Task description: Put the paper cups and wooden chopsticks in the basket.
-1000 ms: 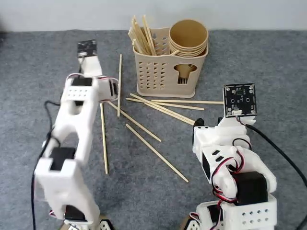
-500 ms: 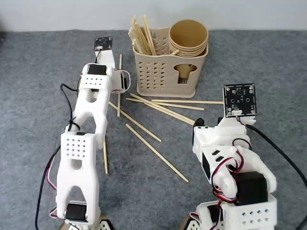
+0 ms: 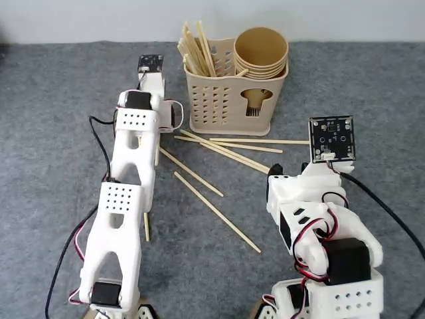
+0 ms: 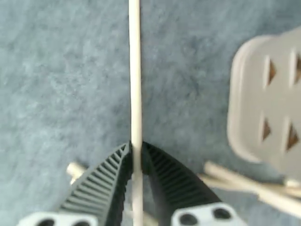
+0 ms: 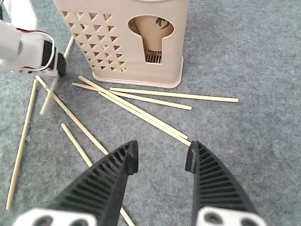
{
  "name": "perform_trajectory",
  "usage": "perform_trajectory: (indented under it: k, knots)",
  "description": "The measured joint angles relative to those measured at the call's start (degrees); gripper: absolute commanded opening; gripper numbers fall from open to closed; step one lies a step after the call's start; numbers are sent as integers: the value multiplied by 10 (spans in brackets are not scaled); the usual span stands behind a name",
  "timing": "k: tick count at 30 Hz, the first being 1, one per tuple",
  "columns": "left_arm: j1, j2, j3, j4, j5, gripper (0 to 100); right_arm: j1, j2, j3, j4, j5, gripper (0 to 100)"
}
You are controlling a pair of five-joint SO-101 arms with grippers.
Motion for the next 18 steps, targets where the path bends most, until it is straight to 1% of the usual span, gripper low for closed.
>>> perform_trajectory:
  k: [2,4,7,18]
  knots:
    - [-3,1,-39,36,0,12,0,0,0,0,0,186]
    - [1,-4,-40,47,0,12,0,0,0,0,0,186]
    - [4,-15,-40,52,-1,12,0,0,0,0,0,186]
    - [0,-143,-41,54,-1,11,0,0,0,0,0,186]
